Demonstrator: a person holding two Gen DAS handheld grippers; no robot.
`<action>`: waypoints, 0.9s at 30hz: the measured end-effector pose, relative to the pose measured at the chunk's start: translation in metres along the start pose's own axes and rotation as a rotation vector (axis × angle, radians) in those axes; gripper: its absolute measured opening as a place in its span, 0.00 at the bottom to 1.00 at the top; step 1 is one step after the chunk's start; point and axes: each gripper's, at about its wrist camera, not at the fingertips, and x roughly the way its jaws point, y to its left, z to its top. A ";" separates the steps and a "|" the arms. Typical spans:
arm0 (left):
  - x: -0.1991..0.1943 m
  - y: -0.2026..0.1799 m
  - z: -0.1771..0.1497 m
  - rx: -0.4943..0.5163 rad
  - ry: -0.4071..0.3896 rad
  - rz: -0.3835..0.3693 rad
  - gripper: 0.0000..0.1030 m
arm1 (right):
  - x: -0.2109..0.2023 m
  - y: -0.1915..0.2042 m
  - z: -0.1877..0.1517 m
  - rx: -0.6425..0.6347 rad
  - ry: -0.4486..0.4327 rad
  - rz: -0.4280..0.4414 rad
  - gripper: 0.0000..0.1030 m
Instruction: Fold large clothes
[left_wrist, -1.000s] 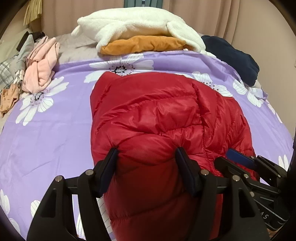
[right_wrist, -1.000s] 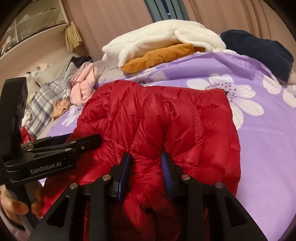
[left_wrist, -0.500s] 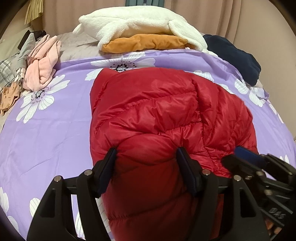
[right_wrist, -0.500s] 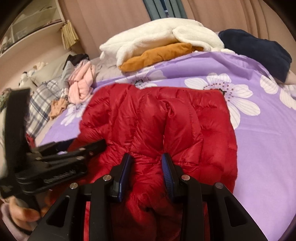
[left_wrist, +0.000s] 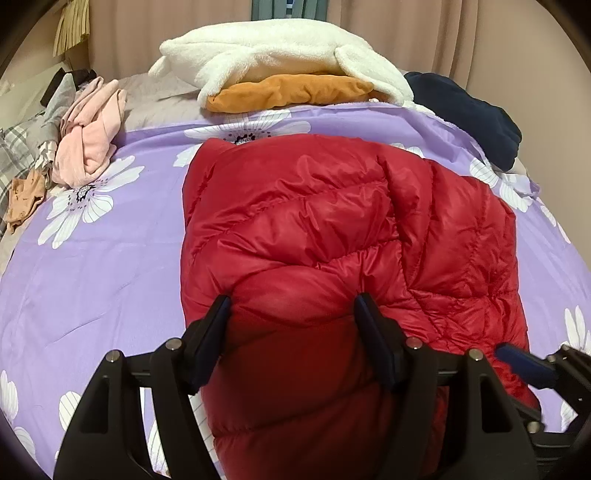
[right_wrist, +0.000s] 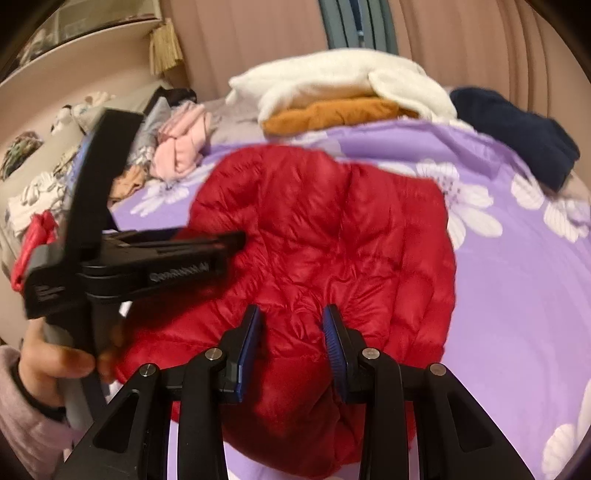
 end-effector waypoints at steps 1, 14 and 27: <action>0.000 0.000 -0.001 0.000 -0.003 0.000 0.67 | 0.004 -0.002 0.000 0.012 0.003 0.002 0.33; 0.001 -0.001 -0.006 0.004 -0.037 0.017 0.70 | 0.012 -0.008 -0.004 0.041 -0.002 0.025 0.33; -0.038 0.003 -0.017 -0.042 -0.006 -0.007 0.75 | 0.002 -0.008 -0.004 0.106 0.023 0.060 0.34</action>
